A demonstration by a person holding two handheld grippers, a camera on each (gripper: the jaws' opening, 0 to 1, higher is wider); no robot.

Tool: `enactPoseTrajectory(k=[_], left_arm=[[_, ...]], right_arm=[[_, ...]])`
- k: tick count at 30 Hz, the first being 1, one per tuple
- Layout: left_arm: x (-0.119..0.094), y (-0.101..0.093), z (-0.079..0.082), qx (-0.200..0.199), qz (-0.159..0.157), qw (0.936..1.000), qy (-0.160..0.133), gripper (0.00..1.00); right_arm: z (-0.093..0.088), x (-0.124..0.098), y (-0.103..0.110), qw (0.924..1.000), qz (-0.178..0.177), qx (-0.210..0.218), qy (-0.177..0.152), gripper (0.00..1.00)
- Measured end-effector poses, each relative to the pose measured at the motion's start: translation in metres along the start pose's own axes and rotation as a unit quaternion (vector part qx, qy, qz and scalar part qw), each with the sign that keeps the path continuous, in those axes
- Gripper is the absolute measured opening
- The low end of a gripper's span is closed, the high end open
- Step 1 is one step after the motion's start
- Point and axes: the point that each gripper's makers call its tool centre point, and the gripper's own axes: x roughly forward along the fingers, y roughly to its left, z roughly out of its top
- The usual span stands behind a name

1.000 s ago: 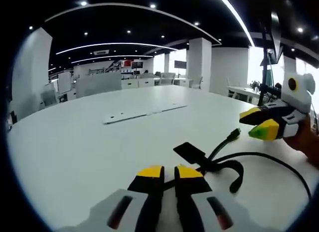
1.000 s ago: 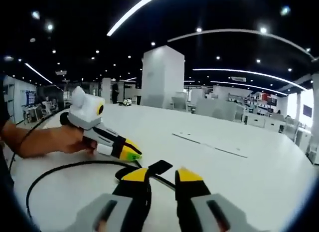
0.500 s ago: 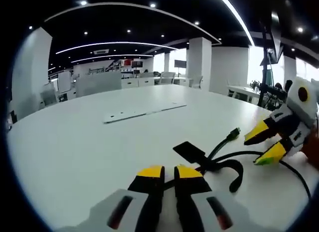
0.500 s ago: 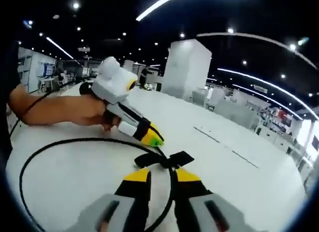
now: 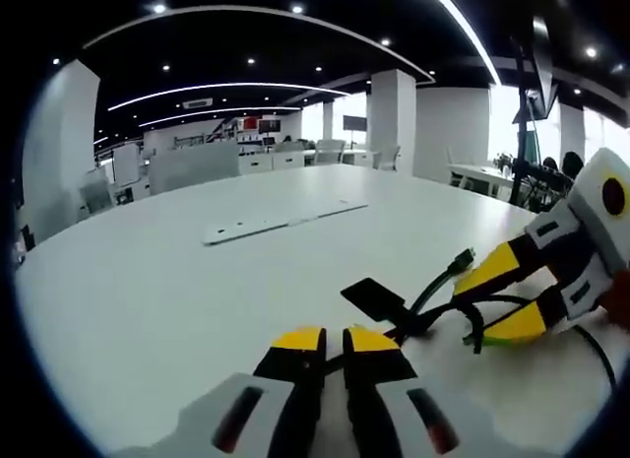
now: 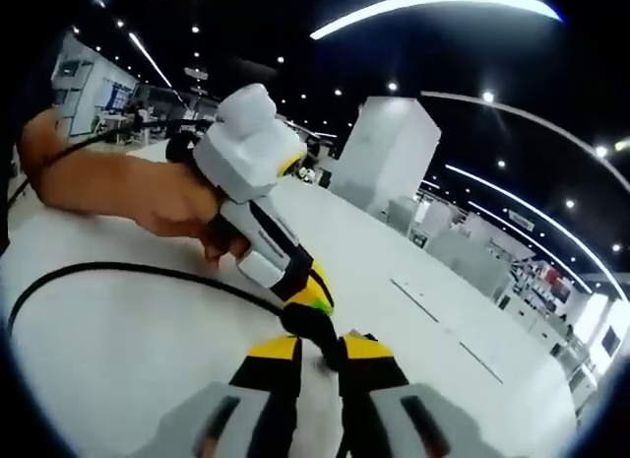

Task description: Find the charging cable on the desk, coil it up and secure with Velcro.

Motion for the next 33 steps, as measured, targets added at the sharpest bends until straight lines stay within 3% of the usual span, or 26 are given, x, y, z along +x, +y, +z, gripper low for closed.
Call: enactPoseTrajectory(k=[5, 13, 22, 33], left_arm=[[-0.001, 0.0, 0.0, 0.001, 0.0, 1.0, 0.0, 0.08], [-0.002, 0.0, 0.0, 0.007, 0.001, 1.0, 0.001, 0.08], [-0.002, -0.001, 0.0, 0.011, 0.002, 0.9999, 0.001, 0.07], [-0.009, -0.006, 0.001, 0.011, 0.001, 0.9999, 0.002, 0.07]], right_arm=[[0.003, -0.002, -0.006, 0.9998, -0.018, -0.011, 0.007, 0.04], [-0.004, 0.007, -0.023, 0.998, -0.016, 0.059, 0.015, 0.03], [-0.014, 0.016, -0.026, 0.9966, -0.002, 0.071, 0.043, 0.03], [-0.021, 0.022, -0.034, 0.9906, 0.014, 0.119, 0.067, 0.03]])
